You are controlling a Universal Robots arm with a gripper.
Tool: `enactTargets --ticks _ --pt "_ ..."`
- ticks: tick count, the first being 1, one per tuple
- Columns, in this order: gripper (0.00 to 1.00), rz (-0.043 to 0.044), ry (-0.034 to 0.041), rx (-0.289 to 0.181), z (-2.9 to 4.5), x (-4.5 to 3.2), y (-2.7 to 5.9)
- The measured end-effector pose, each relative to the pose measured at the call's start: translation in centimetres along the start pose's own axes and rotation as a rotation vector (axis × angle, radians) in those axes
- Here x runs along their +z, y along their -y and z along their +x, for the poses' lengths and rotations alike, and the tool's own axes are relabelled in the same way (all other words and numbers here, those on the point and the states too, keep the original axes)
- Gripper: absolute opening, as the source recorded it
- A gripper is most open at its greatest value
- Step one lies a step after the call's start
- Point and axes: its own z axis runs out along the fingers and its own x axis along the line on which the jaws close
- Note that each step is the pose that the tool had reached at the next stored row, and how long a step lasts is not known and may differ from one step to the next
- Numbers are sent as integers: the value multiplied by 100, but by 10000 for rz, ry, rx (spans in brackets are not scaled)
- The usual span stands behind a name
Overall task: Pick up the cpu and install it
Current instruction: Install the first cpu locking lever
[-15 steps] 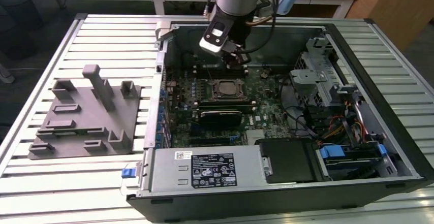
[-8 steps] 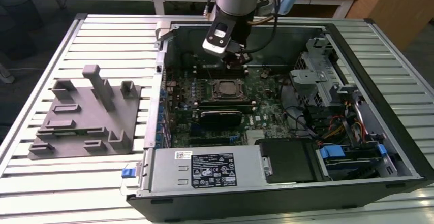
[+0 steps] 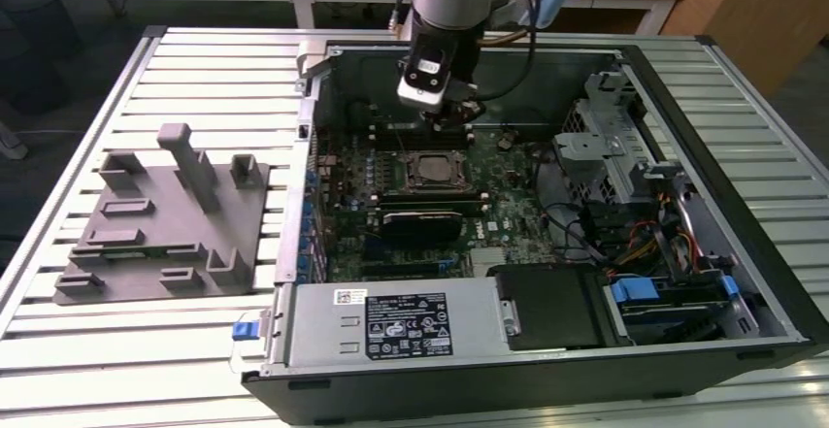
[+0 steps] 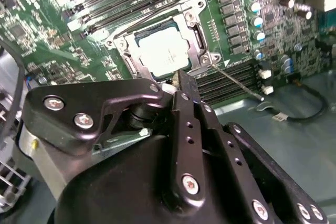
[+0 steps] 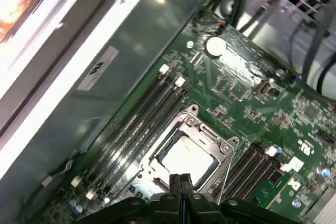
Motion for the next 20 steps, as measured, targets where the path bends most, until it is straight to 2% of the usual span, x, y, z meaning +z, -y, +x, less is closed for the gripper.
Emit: enactTargets --ticks 20 --pt "11 152 -57 -3630 0 6 1"
